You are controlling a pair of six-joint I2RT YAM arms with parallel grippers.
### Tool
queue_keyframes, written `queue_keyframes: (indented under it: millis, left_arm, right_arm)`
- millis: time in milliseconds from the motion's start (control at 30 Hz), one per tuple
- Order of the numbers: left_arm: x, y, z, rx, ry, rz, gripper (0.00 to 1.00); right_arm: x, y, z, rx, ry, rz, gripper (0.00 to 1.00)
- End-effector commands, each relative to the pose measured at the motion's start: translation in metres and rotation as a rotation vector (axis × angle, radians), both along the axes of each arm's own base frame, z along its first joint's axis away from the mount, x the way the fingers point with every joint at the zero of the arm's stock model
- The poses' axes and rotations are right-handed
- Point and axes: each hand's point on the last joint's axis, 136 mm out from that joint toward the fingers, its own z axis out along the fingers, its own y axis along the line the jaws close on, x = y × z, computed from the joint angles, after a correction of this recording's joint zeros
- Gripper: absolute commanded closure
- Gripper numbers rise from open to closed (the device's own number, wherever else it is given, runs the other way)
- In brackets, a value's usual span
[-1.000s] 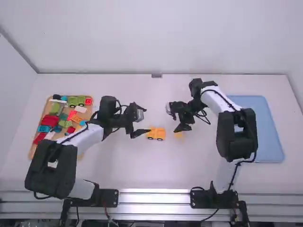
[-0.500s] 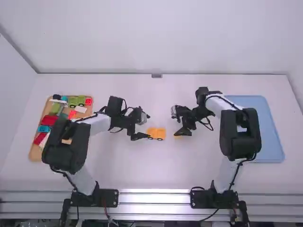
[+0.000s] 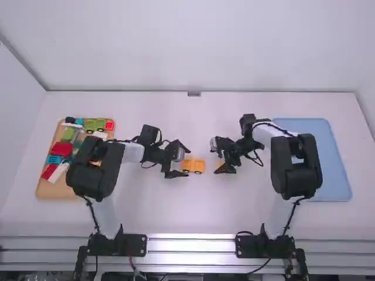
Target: Assemble lego blocks to make yellow taxi
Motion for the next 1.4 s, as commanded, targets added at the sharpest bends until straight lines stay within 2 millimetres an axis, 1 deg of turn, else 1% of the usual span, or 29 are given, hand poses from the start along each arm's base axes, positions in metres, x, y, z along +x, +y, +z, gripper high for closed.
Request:
queue_keyframes:
  millis: [0, 100, 233, 333, 433, 600, 700, 767, 933, 967, 1067, 1233, 1333, 1367]
  left_arm:
    - [0.0, -0.004, -0.001, -0.033, -0.002, -0.024, 0.01]
    - [0.004, -0.006, -0.004, -0.048, -0.009, -0.023, 0.01]
    - [0.005, -0.007, -0.003, -0.054, -0.017, -0.022, 0.01]
    - [0.006, -0.007, -0.003, -0.053, -0.021, -0.022, 0.01]
    - [0.005, -0.007, -0.001, -0.064, -0.019, -0.025, 0.01]
    - [0.005, -0.009, 0.004, -0.091, -0.03, -0.04, 0.01]
    - [0.006, -0.008, 0.006, -0.098, -0.023, -0.031, 0.01]
    - [0.003, -0.011, 0.009, -0.121, -0.011, -0.047, 0.01]
    - [0.002, -0.01, 0.013, -0.144, -0.003, -0.053, 0.01]
    - [0.001, -0.011, 0.013, -0.144, -0.003, -0.054, 0.01]
    - [0.0, -0.012, 0.013, -0.143, -0.002, -0.058, 0.01]
    - [0.003, -0.012, 0.014, -0.143, 0.047, -0.033, 0.01]
    - [0.005, -0.011, 0.015, -0.148, 0.073, -0.015, 0.01]
    - [0.005, -0.013, 0.015, -0.146, 0.08, -0.015, 0.01]
  right_arm:
    - [-0.004, -0.005, 0.001, 0.049, 0.011, -0.034, 0.02]
    - [-0.002, -0.014, -0.007, 0.065, -0.006, -0.073, 0.02]
    - [0.004, -0.02, -0.02, 0.085, -0.022, -0.147, 0.02]
    - [0.003, -0.025, -0.027, 0.098, -0.041, -0.172, 0.01]
    - [0.003, -0.029, -0.029, 0.133, -0.066, -0.193, 0.0]
    - [0.005, -0.037, -0.031, 0.177, -0.106, -0.23, 0.01]
    - [0.007, -0.037, -0.031, 0.195, -0.122, -0.236, 0.0]
    - [0.009, -0.037, -0.033, 0.192, -0.123, -0.252, 0.0]
    - [0.01, -0.029, -0.04, 0.191, -0.122, -0.228, 0.0]
    - [0.009, -0.029, -0.043, 0.191, -0.127, -0.218, 0.02]
    - [0.012, -0.031, -0.049, 0.186, -0.129, -0.218, 0.03]
    - [0.02, -0.036, -0.055, 0.209, -0.111, -0.24, 0.02]
    - [0.02, -0.037, -0.052, 0.24, -0.093, -0.225, 0.02]
    - [0.016, -0.038, -0.049, 0.247, -0.101, -0.194, 0.04]
